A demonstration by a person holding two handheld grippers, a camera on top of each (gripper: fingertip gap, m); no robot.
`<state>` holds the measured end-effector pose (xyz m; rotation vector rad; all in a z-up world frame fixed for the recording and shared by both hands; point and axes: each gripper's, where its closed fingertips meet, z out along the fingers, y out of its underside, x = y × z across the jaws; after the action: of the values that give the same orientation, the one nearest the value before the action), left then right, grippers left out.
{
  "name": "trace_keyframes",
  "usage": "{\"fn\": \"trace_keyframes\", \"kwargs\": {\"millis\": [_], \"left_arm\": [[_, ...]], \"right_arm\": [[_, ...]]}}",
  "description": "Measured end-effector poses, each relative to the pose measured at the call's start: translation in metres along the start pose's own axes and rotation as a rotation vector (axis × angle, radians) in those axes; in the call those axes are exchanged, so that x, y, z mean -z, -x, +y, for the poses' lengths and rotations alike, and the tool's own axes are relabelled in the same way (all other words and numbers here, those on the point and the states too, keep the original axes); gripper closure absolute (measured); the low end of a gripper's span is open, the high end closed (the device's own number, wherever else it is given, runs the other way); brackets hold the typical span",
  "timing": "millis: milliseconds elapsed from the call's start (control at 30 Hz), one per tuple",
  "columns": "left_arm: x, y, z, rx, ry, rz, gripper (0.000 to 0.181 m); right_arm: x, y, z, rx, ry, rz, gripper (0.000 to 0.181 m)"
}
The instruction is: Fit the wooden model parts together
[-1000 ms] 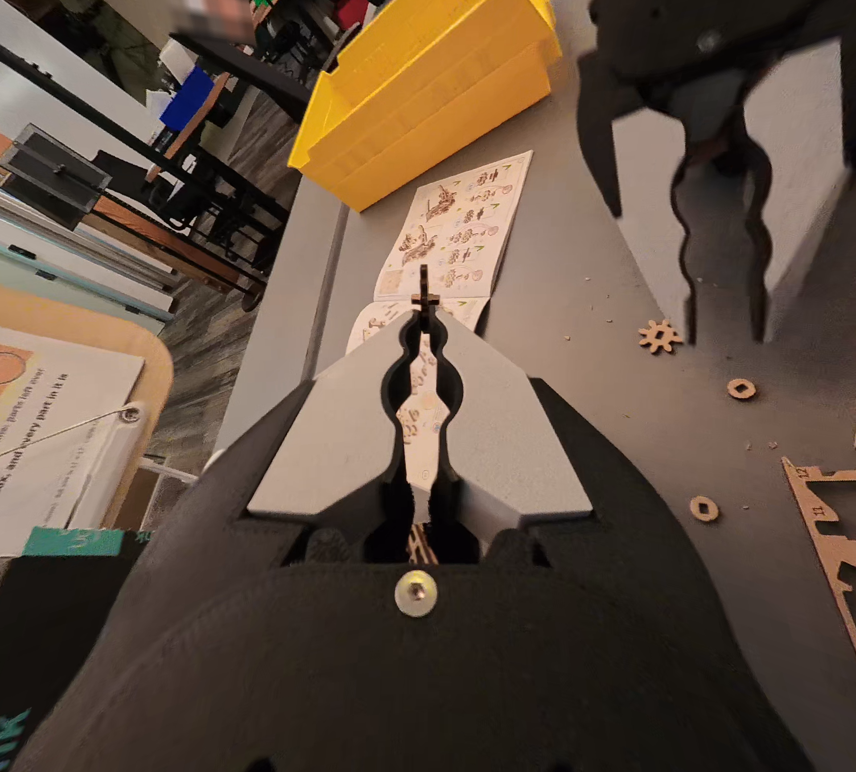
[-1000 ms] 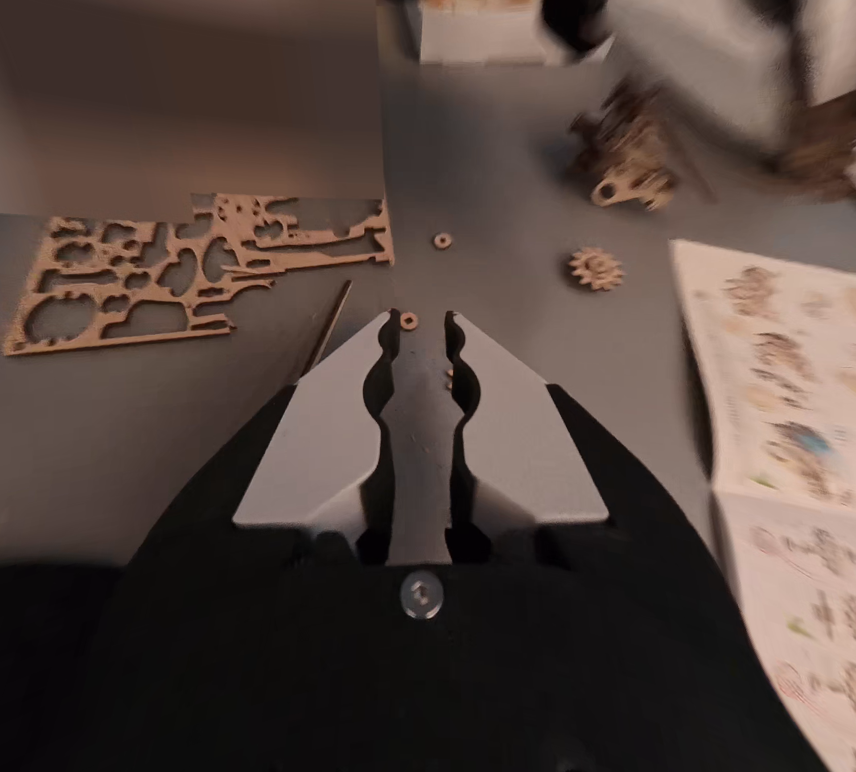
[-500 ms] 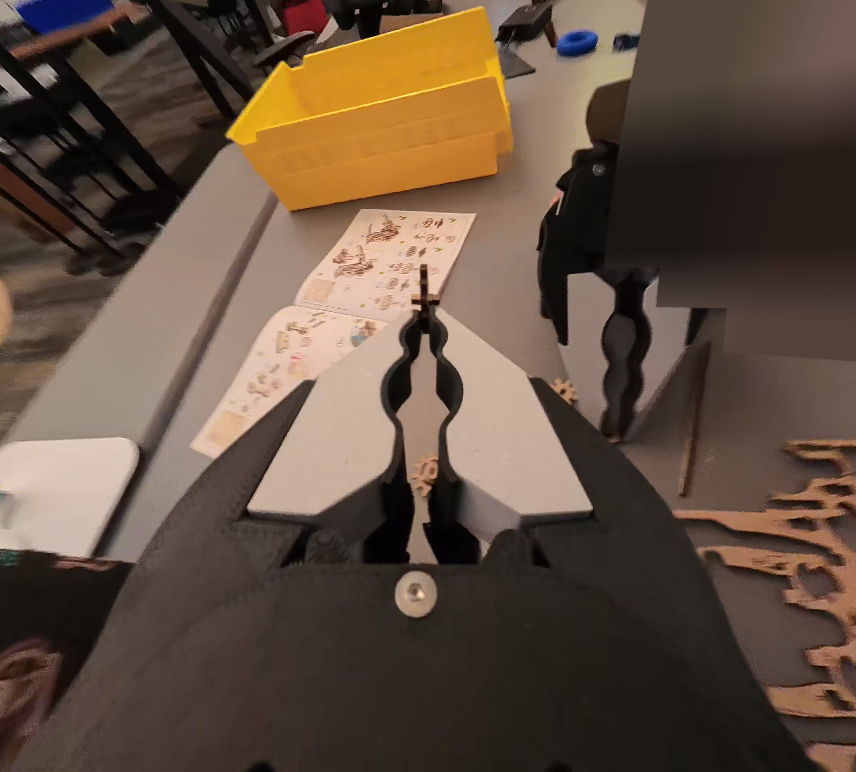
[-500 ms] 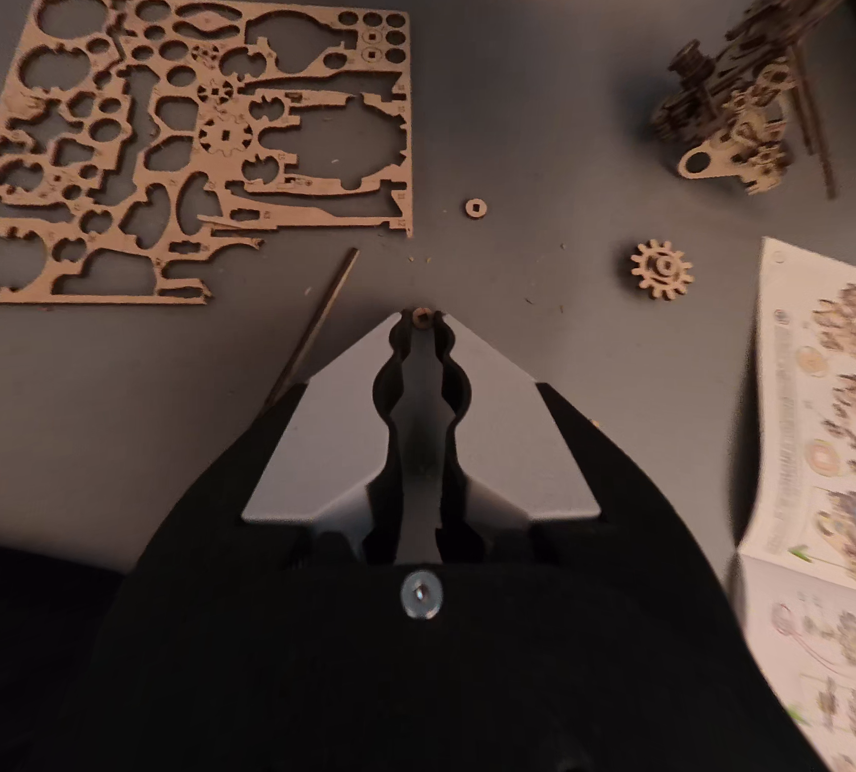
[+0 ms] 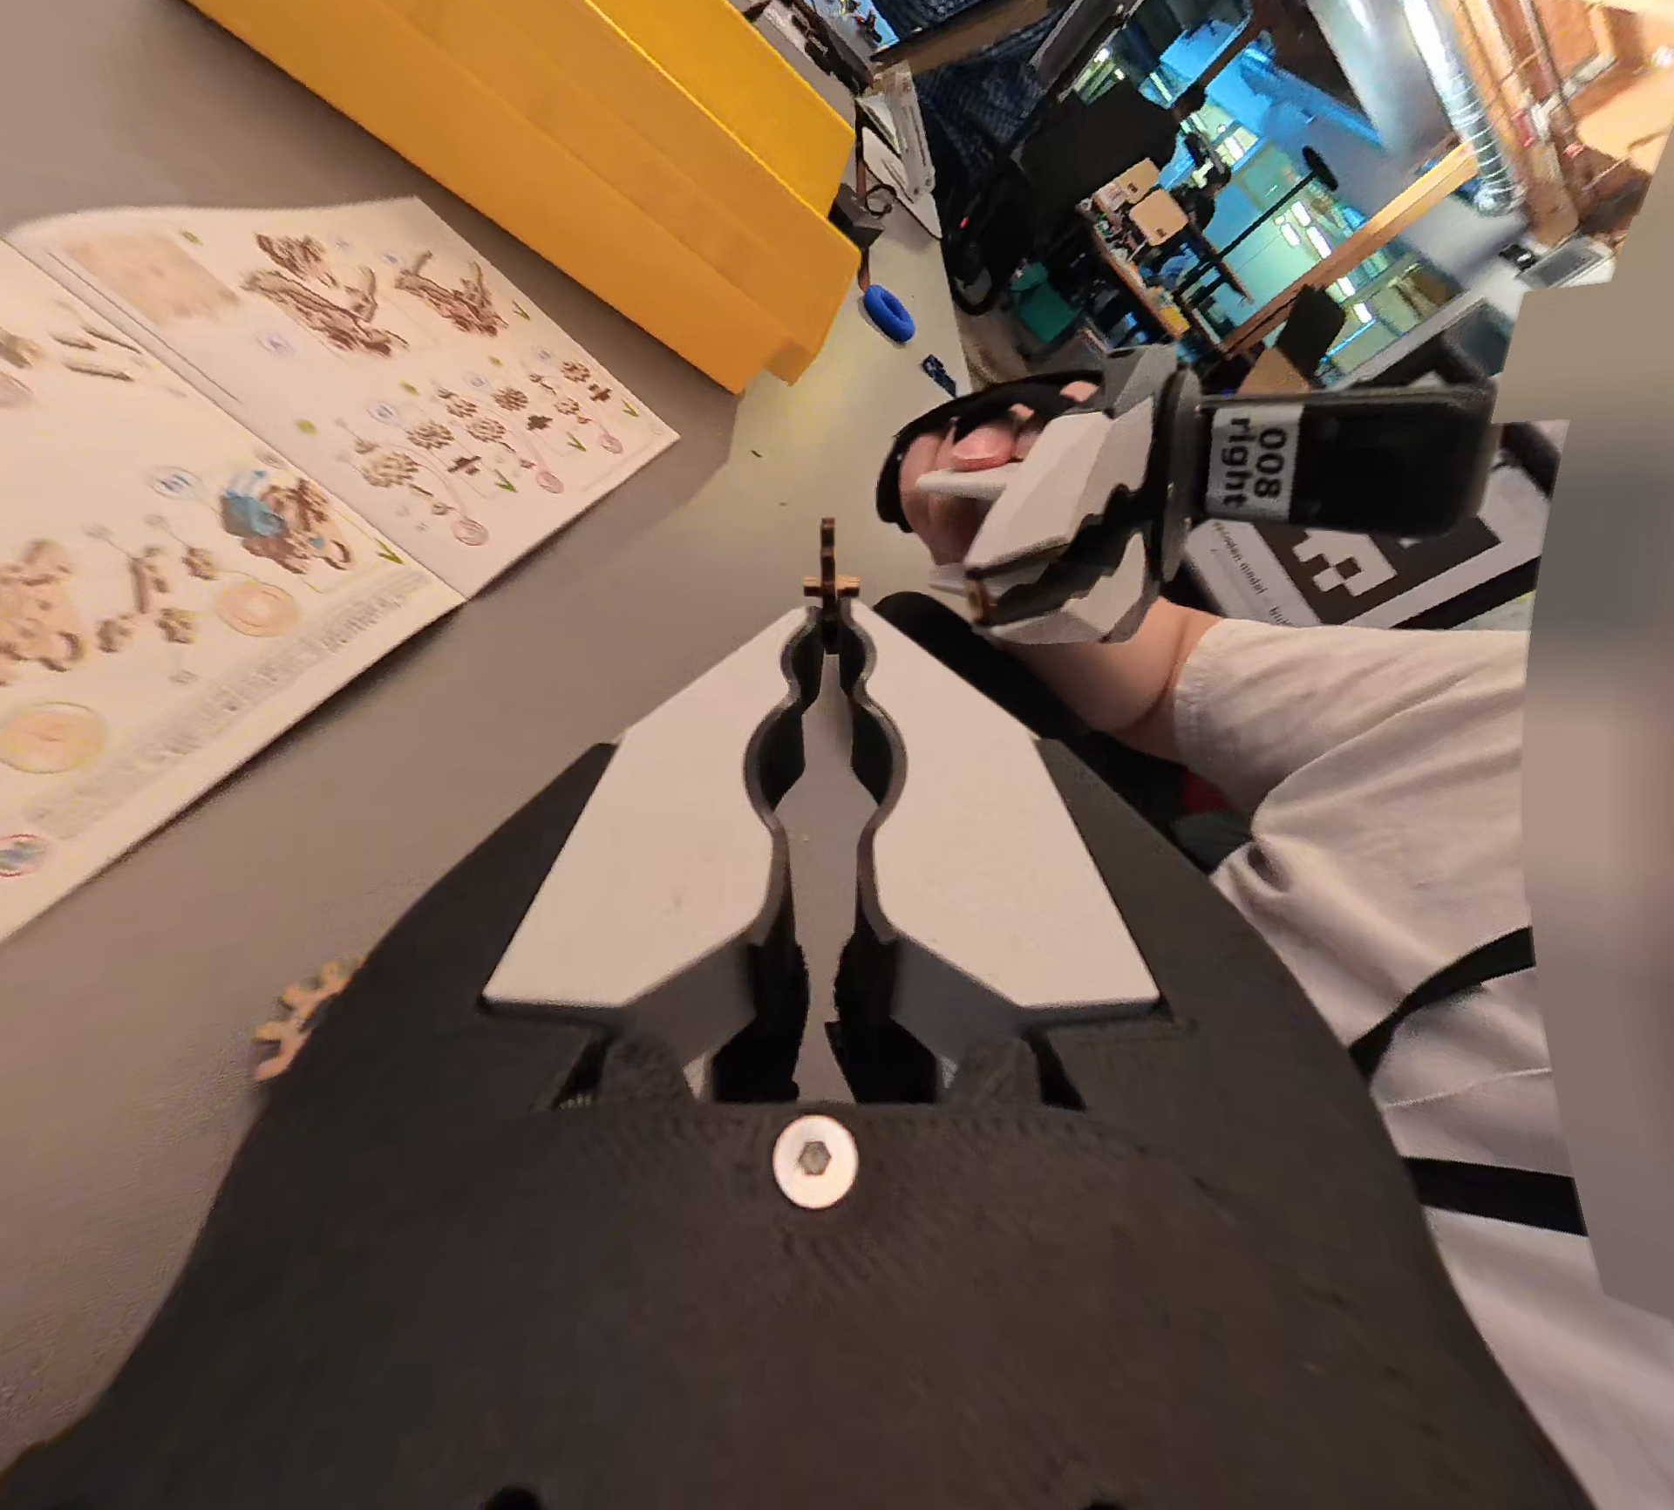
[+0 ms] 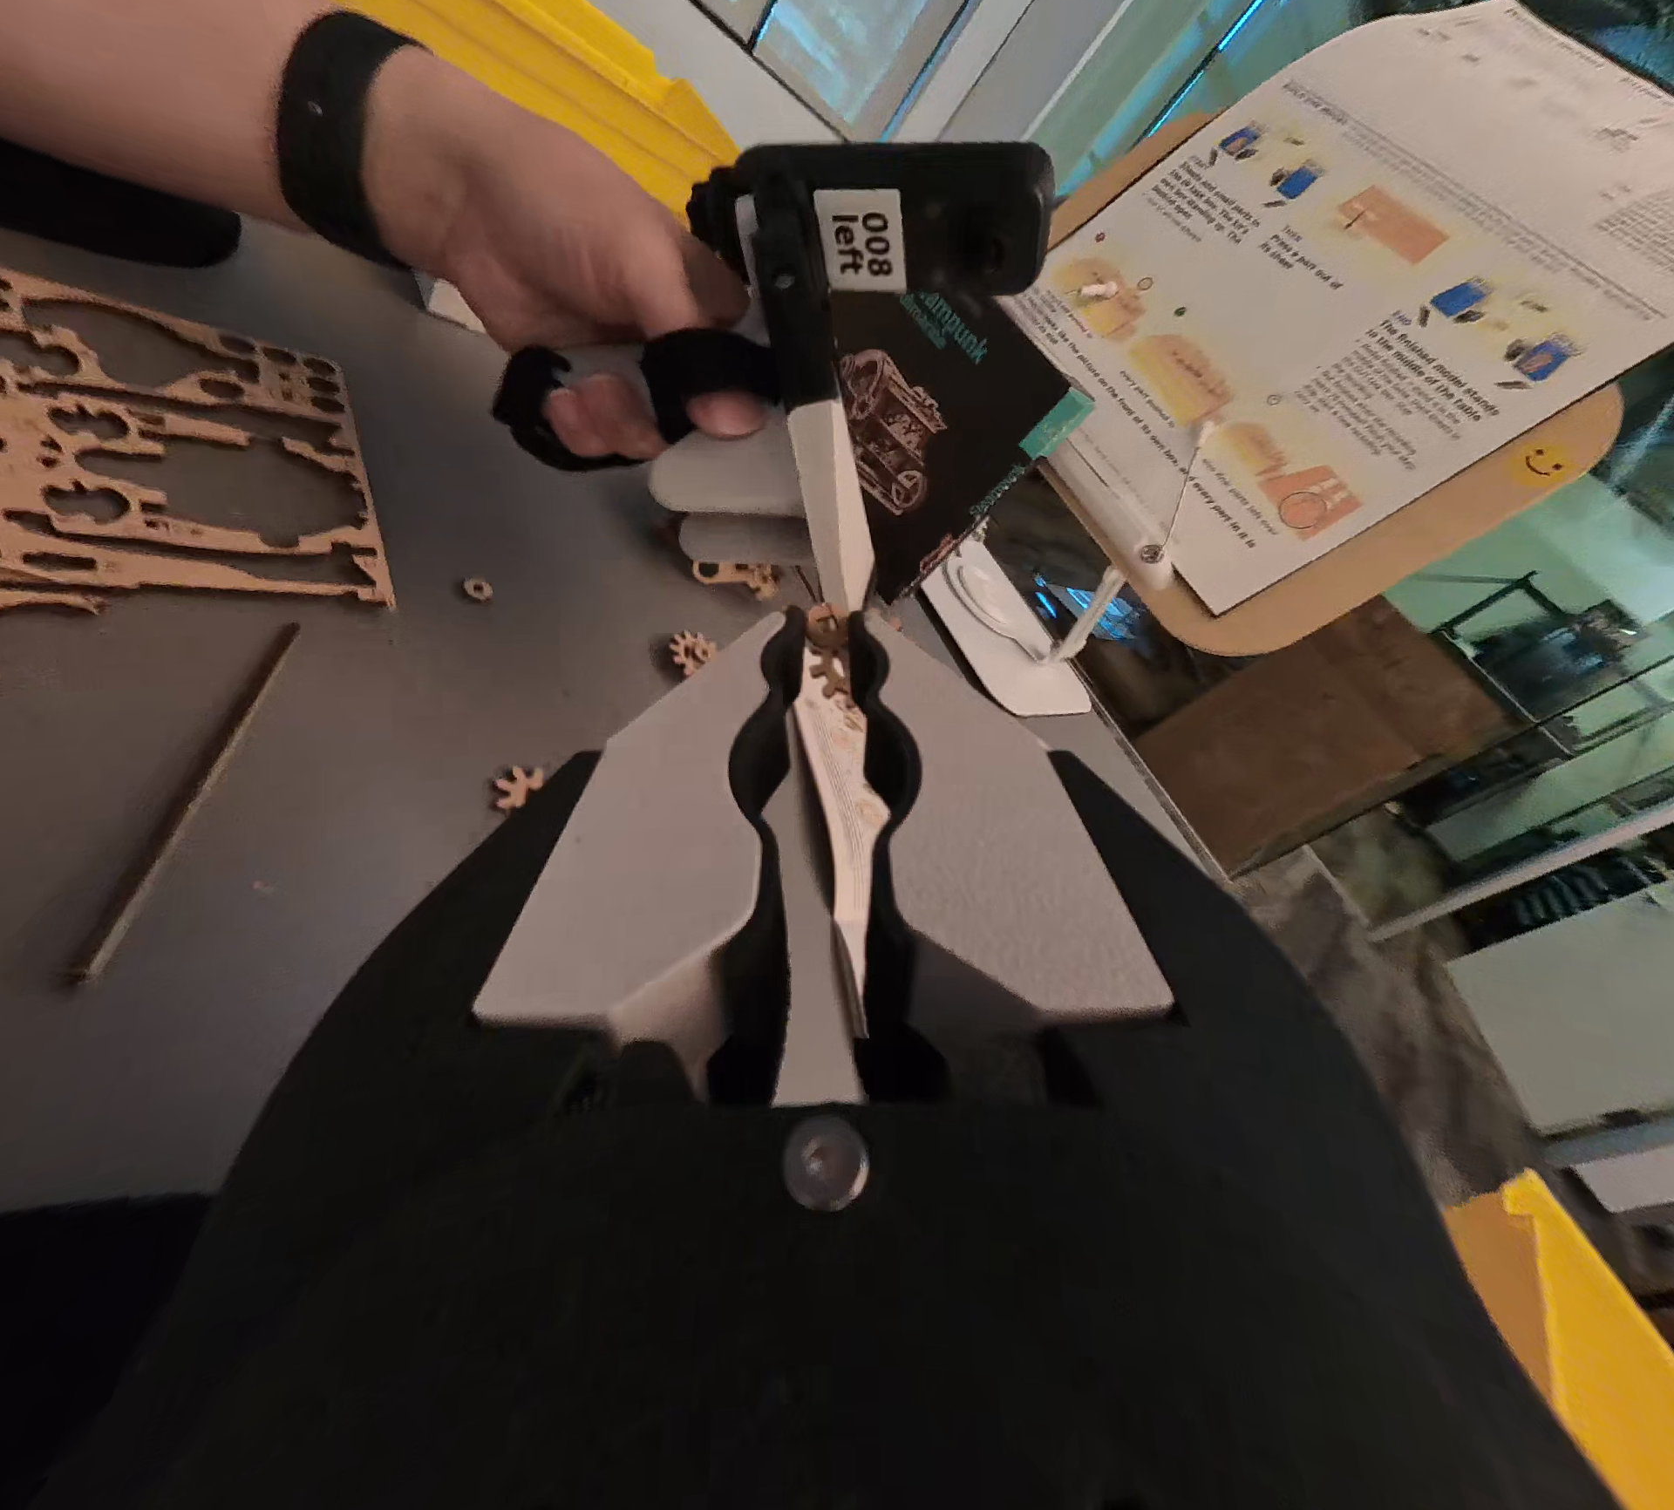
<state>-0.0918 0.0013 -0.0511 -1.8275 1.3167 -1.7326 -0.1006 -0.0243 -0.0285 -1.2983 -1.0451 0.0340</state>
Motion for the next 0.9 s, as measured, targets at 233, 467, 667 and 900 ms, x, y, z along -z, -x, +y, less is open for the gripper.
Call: {"fn": "trace_keyframes", "kwargs": {"millis": [233,467,667,900], "left_arm": [[-0.007,-0.001,0.013,0.11,0.053,0.051,0.181],[-0.013,0.0,0.042,0.253,0.205,0.101,0.181],[-0.014,0.002,0.064,0.336,0.32,0.124,0.181],[-0.015,-0.003,0.089,0.379,0.454,0.156,0.18]], "right_arm": [[-0.005,0.004,0.02,0.015,0.069,-0.037,0.174],[-0.009,0.029,0.035,0.037,0.121,-0.202,0.174],[-0.007,0.051,0.042,0.049,0.154,-0.343,0.174],[-0.001,0.076,0.046,0.021,0.175,-0.509,0.174]]}}
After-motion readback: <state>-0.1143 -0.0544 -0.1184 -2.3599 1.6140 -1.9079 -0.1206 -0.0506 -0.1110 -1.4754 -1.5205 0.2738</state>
